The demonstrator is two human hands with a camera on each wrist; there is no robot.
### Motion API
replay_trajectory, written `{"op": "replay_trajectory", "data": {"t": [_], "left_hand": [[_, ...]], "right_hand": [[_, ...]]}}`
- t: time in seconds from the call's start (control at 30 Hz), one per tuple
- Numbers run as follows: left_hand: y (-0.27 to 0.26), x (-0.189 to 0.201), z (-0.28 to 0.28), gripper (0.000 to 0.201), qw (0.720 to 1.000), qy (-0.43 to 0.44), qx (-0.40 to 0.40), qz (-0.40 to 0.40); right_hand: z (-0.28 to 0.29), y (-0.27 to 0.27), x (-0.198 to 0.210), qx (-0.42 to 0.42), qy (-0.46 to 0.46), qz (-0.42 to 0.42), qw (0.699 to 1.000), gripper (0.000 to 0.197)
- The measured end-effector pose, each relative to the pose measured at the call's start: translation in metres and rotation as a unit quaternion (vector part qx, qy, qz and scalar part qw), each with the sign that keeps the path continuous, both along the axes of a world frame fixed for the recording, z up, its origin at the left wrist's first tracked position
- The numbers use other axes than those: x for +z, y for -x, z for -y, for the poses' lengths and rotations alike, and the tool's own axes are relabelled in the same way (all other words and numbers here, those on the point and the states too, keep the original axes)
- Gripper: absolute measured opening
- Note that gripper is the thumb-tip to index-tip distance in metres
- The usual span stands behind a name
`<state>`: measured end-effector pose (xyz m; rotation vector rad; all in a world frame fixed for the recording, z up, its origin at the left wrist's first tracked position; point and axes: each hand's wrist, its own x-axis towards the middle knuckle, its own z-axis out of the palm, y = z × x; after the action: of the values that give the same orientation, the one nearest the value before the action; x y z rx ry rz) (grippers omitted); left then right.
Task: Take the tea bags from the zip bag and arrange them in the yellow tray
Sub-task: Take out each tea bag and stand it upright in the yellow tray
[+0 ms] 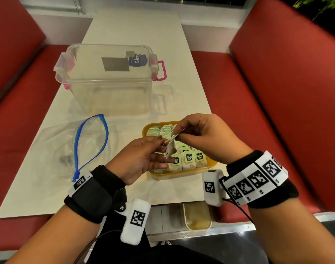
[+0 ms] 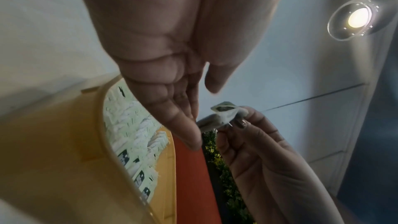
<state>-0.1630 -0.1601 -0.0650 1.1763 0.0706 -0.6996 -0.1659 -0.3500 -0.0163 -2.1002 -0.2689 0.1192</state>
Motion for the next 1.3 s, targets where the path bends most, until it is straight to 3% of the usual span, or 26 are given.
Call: {"op": "replay_trajectory", "data": {"t": [0.1, 0.23, 0.4, 0.6, 0.7, 0.8, 1.0, 1.3], "left_hand": [[0.001, -0.006, -0.002, 0.017, 1.000, 0.010, 0.013, 0.020], [0.000, -0.010, -0.007, 0.029, 0.998, 0.024, 0.040, 0.045], [-0.002, -0.015, -0.012, 0.028, 0.991, -0.029, 0.068, 0.110], [0.000, -0.026, -0.021, 0.018, 0.972, -0.136, 0.074, 0.175], [-0.004, -0.034, -0.030, 0.012, 0.936, -0.243, 0.123, 0.225], [-0.008, -0.042, -0.035, 0.016, 0.906, -0.310, 0.164, 0.237], [-0.008, -0.046, -0.032, 0.020, 0.922, -0.322, 0.105, 0.186], [-0.008, -0.047, -0.033, 0.018, 0.926, -0.316, 0.091, 0.184]], "right_hand": [[0.000, 0.000, 0.000, 0.002, -0.011, 0.000, 1.000, 0.013], [0.000, -0.002, -0.002, -0.009, -0.010, -0.009, 1.000, 0.018], [-0.010, -0.009, -0.009, -0.034, -0.026, -0.065, 0.997, 0.013], [-0.027, -0.015, -0.026, 0.025, 0.070, -0.057, 0.996, 0.007], [-0.032, -0.019, -0.029, 0.057, 0.170, -0.055, 0.982, 0.007], [-0.040, -0.021, -0.032, 0.129, 0.282, -0.070, 0.948, 0.013], [-0.058, -0.022, -0.048, 0.168, 0.353, -0.089, 0.916, 0.019], [-0.057, -0.031, -0.048, 0.089, 0.316, -0.072, 0.942, 0.016]]}}
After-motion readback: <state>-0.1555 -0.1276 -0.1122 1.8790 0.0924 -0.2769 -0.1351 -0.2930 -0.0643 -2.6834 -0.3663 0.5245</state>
